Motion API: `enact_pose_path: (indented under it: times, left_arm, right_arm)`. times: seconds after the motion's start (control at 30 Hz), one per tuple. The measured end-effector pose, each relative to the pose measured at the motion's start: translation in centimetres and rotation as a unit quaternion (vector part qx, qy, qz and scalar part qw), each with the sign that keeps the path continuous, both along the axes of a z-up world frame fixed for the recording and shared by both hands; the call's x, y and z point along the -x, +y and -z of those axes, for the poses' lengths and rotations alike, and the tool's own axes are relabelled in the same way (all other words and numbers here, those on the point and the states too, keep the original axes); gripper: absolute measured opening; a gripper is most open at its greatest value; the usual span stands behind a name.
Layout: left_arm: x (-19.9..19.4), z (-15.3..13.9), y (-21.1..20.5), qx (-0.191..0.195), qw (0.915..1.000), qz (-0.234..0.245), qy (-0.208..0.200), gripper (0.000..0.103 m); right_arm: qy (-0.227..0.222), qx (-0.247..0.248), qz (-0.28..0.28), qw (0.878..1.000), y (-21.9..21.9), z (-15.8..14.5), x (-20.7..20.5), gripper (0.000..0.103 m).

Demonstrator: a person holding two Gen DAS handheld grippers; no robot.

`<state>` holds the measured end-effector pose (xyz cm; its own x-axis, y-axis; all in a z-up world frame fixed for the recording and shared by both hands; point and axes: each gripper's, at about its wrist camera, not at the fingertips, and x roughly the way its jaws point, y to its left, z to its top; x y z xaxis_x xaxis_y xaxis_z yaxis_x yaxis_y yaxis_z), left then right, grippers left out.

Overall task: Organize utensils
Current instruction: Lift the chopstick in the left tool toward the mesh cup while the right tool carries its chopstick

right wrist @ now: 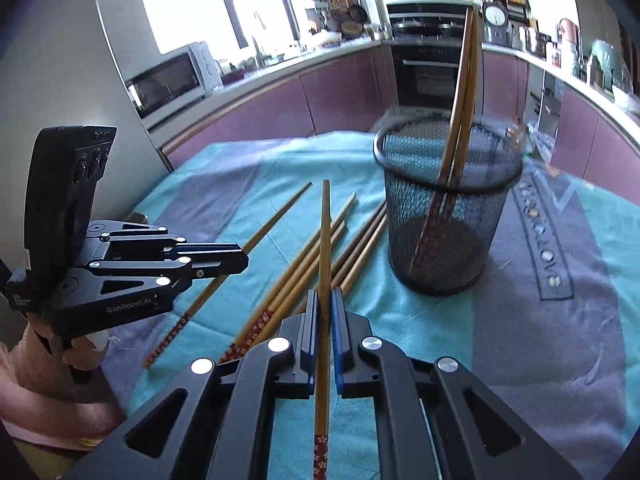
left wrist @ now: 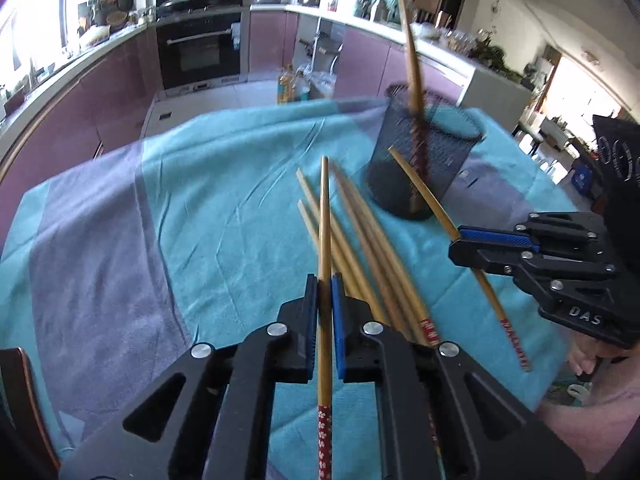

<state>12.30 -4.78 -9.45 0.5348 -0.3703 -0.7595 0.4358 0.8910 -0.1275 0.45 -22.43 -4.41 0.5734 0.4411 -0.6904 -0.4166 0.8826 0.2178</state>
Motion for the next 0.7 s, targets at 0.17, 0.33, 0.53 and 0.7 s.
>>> enact_pose_path:
  times: [0.17,0.33,0.53,0.7]
  left_arm:
    - [1.2,-3.8,0.3,0.036,0.9986,0.016,-0.035,0.008]
    - [2.2,-7.4,0.5,0.070,0.9947,0.031,-0.068,0.007]
    - [2.5,-10.9,0.0,0.097,0.9892,0.042,-0.101,0.007]
    - [1.6,-13.1,-0.5,0.119,0.9846,0.040,-0.122,0.007]
  right_arm:
    - [-0.042,-0.020,0.011,0.999,-1.7,-3.1,0.9,0.006]
    - [-0.074,-0.041,0.024,0.996,-3.3,-5.4,1.2,0.006]
    - [-0.115,-0.053,0.034,0.991,-4.7,-8.3,1.0,0.006]
    - [-0.141,-0.062,0.039,0.987,-5.9,-10.7,0.1,0.006]
